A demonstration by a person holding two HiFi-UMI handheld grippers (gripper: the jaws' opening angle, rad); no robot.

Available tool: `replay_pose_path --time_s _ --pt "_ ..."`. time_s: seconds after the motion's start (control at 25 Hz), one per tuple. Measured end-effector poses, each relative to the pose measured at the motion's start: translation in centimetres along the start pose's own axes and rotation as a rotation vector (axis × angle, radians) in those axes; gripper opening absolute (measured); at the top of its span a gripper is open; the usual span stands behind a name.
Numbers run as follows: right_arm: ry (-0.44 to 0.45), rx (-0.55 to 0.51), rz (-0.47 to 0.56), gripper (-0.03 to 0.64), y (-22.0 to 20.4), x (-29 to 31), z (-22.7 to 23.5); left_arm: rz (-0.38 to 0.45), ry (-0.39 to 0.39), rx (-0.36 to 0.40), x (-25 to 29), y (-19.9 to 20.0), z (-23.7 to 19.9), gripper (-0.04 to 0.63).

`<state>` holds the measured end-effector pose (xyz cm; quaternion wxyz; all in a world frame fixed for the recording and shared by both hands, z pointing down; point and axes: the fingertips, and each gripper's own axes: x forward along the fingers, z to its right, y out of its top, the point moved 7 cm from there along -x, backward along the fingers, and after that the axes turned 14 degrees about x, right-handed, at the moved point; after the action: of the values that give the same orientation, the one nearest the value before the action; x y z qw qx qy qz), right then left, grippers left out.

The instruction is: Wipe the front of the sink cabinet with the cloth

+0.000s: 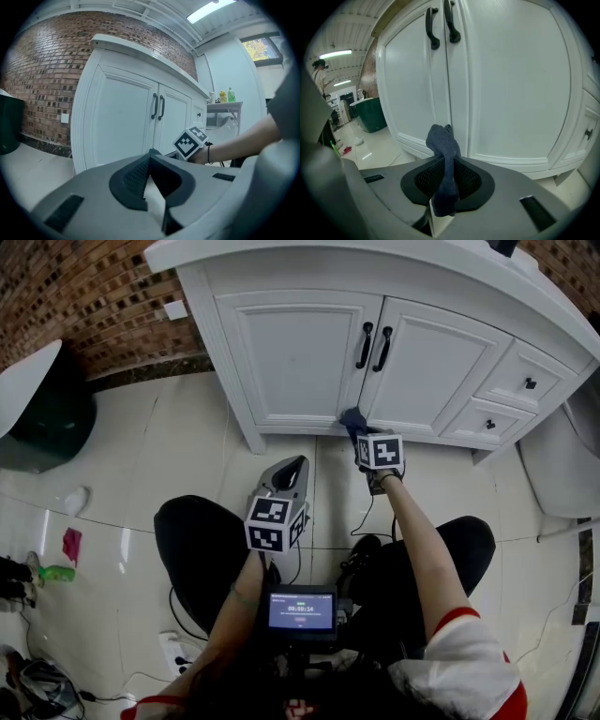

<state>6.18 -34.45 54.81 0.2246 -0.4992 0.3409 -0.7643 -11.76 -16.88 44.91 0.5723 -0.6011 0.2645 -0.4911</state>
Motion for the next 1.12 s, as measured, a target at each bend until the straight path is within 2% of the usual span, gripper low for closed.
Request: replay_pose_path --time_s 0.2,0.36,0.72,0.96,1.12 --pt "0.097 0.013 0.087 0.064 3.6 -4.1 -1.0 0.008 -0.042 0.036 1.1 1.6 1.5 0.02" --pt "0.152 0.005 0.209 0.064 8.3 -9.3 -0.9 0.033 -0.06 0.09 1.7 3.7 2.1 0.02" --pt "0.138 -0.09 0.448 0.064 17.3 -19.5 0.4 0.109 -0.102 0.106 3.2 8.6 4.2 0.02" --pt "0.156 -0.123 0.558 0.064 21.2 -21.4 -1.5 0.121 -0.129 0.116 3.2 9.9 6.2 0.02" --pt "0.184 -0.127 0.568 0.064 22.3 -20.8 -3.1 0.095 -0.131 0.127 2.8 9.6 6.4 0.02"
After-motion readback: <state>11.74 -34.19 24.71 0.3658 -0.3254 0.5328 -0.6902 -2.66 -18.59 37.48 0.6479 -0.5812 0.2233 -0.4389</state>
